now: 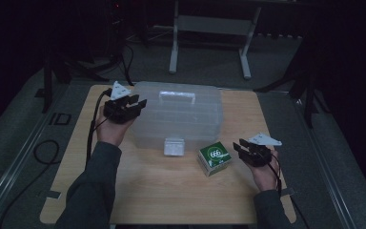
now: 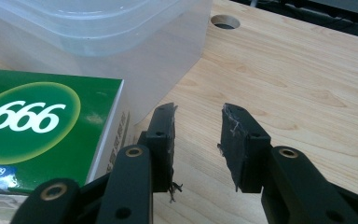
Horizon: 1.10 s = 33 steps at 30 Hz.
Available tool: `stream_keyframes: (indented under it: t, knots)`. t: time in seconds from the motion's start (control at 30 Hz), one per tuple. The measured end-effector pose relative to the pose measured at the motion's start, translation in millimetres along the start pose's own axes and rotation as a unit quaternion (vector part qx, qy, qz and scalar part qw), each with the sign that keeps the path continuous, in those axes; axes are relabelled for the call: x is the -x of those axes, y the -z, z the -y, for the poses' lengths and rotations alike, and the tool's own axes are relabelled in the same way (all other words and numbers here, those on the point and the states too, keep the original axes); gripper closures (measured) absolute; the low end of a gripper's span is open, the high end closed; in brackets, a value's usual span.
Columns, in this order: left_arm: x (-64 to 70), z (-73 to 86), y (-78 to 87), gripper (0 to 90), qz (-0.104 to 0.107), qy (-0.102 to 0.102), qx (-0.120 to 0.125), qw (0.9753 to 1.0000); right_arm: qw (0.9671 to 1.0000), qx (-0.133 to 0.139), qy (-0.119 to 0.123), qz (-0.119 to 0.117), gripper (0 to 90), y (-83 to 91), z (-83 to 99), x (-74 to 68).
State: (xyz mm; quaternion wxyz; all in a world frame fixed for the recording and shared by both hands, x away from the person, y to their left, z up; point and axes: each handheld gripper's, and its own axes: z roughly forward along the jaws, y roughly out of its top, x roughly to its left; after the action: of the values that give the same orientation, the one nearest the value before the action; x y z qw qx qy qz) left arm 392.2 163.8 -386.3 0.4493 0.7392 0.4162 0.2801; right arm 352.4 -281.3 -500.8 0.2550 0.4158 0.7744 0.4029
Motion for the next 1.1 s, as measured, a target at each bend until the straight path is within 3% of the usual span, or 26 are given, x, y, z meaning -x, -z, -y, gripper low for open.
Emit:
stream_keyframes:
  t: [0.33, 0.5, 0.97, 1.1]
  knots:
    - [18.1, -17.5, -28.6, 57.9, -0.007, -0.017, -0.026, 0.9995, 1.0, 0.002, -0.001, 0.002, 62.3, 3.0, 3.1, 2.5]
    - [21.8, -16.8, -38.3, 57.9, 0.002, -0.008, -0.034, 0.9994, 1.0, 0.004, -0.003, 0.002, 61.8, 4.3, 3.7, 3.0]
    - [33.9, -28.1, -60.8, 65.9, -0.011, -0.006, -0.062, 0.998, 1.0, 0.006, 0.0, 0.001, 61.1, 5.4, 5.1, 3.4]
    - [35.4, -29.5, -64.6, 68.7, -0.025, -0.007, -0.072, 0.9971, 1.0, 0.005, -0.001, 0.003, 61.2, 6.6, 7.2, 5.1]
